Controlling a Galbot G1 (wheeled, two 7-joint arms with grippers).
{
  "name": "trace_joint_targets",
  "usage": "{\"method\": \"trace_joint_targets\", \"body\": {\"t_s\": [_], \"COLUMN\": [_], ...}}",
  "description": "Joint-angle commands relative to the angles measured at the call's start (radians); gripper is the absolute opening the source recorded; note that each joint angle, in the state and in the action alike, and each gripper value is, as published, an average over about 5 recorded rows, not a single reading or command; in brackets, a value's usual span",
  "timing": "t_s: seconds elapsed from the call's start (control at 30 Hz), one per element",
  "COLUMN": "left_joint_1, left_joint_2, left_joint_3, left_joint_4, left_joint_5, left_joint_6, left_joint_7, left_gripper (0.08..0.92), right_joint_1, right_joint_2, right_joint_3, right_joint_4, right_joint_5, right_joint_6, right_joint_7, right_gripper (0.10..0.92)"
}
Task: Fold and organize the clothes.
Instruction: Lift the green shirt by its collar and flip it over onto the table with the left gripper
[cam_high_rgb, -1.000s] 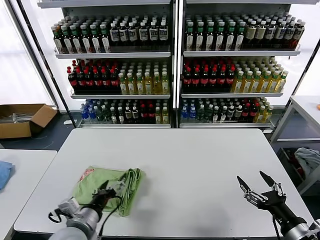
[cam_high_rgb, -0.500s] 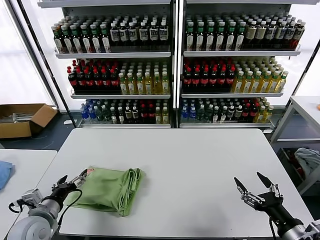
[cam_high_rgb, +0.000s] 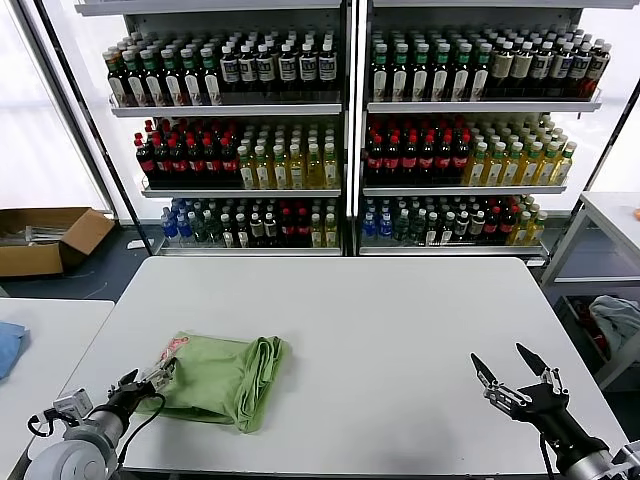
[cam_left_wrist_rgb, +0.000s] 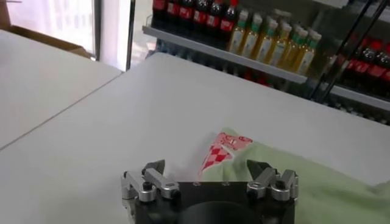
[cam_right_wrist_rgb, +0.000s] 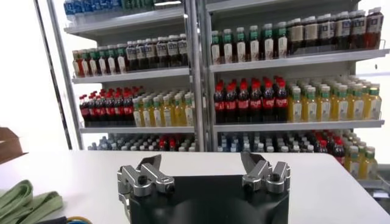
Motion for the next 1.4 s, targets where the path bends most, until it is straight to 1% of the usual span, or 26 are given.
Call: {"method": "trace_joint_targets", "body": {"t_s": [0.03,0.13,0.23,0.47,0.63,0.77,0.97,1.03,1.17,1.33,1.4], "left_joint_1": [-0.022,-0.025,-0.025,-0.025,-0.02,-0.002,0.031,0.047,0.077,0.108,0.116], "left_joint_2": [-0.025,-0.037,-0.043,-0.043,-0.052,-0.072,-0.093,-0.088,-0.043,0.076,0.123], "left_joint_3": [0.049,0.067,0.079,0.085,0.078,0.059,-0.03,-0.092,-0.244,-0.427,-0.474], "left_joint_4": [0.047,0.034,0.025,0.029,0.035,0.011,-0.068,-0.093,-0.101,-0.077,-0.077], "left_joint_5": [0.007,0.009,0.011,0.016,0.037,0.038,0.011,-0.006,-0.05,-0.126,-0.147], "left_joint_6": [-0.006,-0.02,-0.03,-0.057,-0.096,-0.113,-0.119,-0.118,-0.11,-0.089,-0.079], "left_joint_7": [0.013,0.008,0.006,0.003,-0.042,-0.07,-0.148,-0.17,-0.188,-0.2,-0.204], "left_gripper": [0.823,0.817,0.763,0.558,0.419,0.298,0.136,0.11,0.102,0.102,0.102], "right_joint_1": [0.0,0.0,-0.001,0.0,0.002,-0.001,-0.005,-0.005,-0.004,0.0,0.002], "right_joint_2": [0.0,0.001,0.001,0.001,0.002,0.005,0.014,0.013,0.012,0.015,0.016], "right_joint_3": [0.002,0.004,0.008,0.008,0.008,0.006,0.001,0.004,0.009,0.004,0.002], "right_joint_4": [-0.005,-0.006,-0.006,-0.009,-0.01,-0.008,0.0,0.002,0.001,-0.001,-0.001], "right_joint_5": [0.005,0.005,0.008,0.011,0.012,0.012,0.013,0.017,0.025,0.027,0.026], "right_joint_6": [-0.001,-0.001,0.0,0.002,0.003,0.005,0.005,0.005,0.005,0.008,0.009], "right_joint_7": [-0.004,-0.006,-0.007,-0.005,0.0,0.002,0.003,0.004,0.006,0.008,0.008], "right_gripper": [0.823,0.823,0.823,0.823,0.823,0.823,0.823,0.823,0.823,0.823,0.823]}}
